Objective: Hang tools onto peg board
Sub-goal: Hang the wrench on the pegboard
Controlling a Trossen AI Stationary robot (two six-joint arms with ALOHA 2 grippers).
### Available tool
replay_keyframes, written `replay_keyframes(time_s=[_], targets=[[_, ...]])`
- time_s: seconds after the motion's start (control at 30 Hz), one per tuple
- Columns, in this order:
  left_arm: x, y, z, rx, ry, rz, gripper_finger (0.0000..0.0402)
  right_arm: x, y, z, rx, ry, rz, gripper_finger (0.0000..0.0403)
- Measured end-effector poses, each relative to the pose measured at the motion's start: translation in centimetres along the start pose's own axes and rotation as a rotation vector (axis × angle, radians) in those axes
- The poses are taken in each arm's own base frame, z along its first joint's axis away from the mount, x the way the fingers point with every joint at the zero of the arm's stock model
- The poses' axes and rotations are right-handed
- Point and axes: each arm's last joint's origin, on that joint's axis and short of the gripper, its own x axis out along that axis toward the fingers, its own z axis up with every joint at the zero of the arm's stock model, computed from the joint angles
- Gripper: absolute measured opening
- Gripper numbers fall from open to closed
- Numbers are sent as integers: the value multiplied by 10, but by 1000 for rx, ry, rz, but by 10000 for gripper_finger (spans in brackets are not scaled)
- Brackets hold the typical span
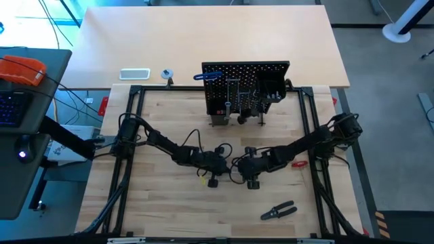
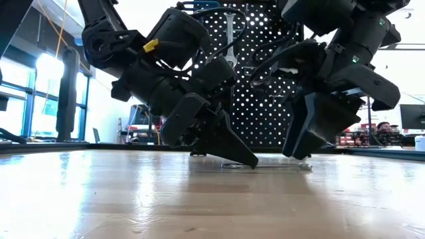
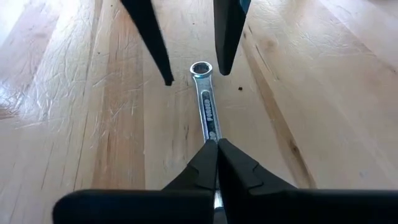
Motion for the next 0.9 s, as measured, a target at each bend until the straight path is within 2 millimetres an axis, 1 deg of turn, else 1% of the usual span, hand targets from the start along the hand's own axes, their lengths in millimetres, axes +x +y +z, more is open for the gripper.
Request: replay_keyframes(time_s=[0.17,0.27,0.4,0.6,0.67,0.73,0.9], targets=[[0,0,1,1,-12,1,0,5,-2,-13,41,9,-1,164],[0,-1,1,1,-16,-1,1,8,-1,-19,61,-21,14,154],[0,-1,1,1,-24,-3,1,10,2,-21,44,-38,6,120],[0,-1,2,6,-35,-6,1,21,4,-25,23,-20,7,37],[0,-1,2,6,-35,-6,1,23,4,-25,22,-17,5,15],[0,-1,2,6,-34,-6,1,22,6,-24,13,-25,-2,6],[-1,-2,4,17,-43,-4,1,16,8,-23,-7,-41,-11,1]])
